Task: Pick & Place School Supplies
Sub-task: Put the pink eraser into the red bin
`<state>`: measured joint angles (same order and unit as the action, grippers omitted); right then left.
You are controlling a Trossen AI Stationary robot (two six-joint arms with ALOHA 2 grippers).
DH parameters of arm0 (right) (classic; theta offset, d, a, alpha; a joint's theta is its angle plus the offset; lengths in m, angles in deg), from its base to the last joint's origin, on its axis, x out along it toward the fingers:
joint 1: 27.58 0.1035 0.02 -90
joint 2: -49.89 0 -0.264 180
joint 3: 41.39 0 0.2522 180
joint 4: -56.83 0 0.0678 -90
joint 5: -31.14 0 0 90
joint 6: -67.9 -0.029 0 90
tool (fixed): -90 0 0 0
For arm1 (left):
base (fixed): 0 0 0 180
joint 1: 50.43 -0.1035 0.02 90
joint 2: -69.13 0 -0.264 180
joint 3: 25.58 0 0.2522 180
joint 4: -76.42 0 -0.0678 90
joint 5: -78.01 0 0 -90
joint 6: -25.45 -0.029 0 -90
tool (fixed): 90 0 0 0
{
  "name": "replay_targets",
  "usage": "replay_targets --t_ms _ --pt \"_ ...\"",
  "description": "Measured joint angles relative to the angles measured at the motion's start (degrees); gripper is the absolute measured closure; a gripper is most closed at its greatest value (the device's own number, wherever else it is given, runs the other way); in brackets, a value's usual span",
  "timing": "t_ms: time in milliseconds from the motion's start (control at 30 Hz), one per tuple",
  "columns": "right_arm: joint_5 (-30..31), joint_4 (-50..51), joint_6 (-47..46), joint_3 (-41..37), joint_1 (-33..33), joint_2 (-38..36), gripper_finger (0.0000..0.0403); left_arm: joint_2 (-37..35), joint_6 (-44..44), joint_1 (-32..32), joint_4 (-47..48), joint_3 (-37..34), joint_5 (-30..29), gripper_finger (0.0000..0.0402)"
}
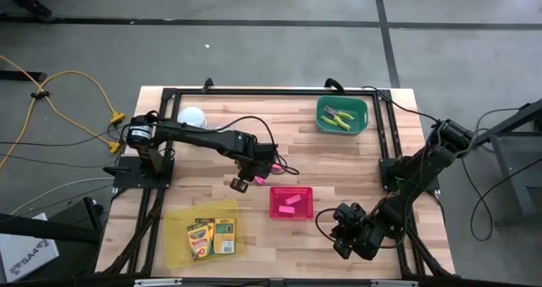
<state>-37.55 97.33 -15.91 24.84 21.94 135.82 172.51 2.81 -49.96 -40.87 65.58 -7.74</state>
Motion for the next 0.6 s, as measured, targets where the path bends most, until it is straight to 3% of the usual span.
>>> replay_targets --t_ms 300,600 --pt "-0.01 -0.04 0.0 0.0 0.0 0.0 0.0331 3.38 -4.62 0.07 0.04 0.0 -1.66 0.0245" --pt "0.01 -0.17 0.0 0.0 0.0 0.0 0.0331 3.34 -7.36 0.07 -4.29 0.0 -1.7 0.024"
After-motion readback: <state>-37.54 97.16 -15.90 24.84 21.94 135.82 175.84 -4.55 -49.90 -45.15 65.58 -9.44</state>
